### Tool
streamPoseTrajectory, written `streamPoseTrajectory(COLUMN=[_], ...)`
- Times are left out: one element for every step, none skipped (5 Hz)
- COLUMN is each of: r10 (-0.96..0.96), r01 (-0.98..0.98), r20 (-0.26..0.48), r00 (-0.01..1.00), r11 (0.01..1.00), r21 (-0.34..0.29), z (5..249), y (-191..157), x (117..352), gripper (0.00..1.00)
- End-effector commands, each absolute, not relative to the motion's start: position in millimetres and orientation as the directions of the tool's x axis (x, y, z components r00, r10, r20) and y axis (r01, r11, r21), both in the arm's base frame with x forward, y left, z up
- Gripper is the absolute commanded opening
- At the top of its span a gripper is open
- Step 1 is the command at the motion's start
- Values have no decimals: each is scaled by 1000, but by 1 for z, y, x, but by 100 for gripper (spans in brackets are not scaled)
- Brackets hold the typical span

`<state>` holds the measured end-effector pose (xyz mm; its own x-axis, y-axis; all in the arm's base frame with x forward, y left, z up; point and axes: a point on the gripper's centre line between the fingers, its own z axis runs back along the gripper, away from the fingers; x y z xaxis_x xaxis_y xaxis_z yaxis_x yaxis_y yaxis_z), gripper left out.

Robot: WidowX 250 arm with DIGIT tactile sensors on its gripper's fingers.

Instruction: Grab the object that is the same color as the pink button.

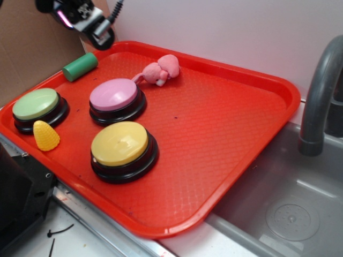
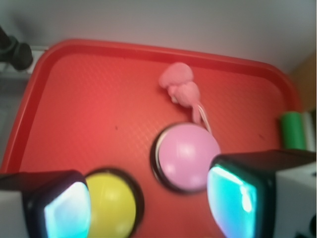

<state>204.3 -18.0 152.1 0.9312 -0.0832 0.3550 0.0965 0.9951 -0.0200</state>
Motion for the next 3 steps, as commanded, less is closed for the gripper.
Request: streamPoseTrajectory(r10=[-72, -91, -100], r01=[90, 117, 131], r20=[391, 404, 386], r00=[917, 910, 917], r11=[996, 992, 990], r21=[-27, -40, -54], z=[122, 98, 78], y=[-6, -2, 4], x=[269, 299, 318], gripper=[100, 100, 100])
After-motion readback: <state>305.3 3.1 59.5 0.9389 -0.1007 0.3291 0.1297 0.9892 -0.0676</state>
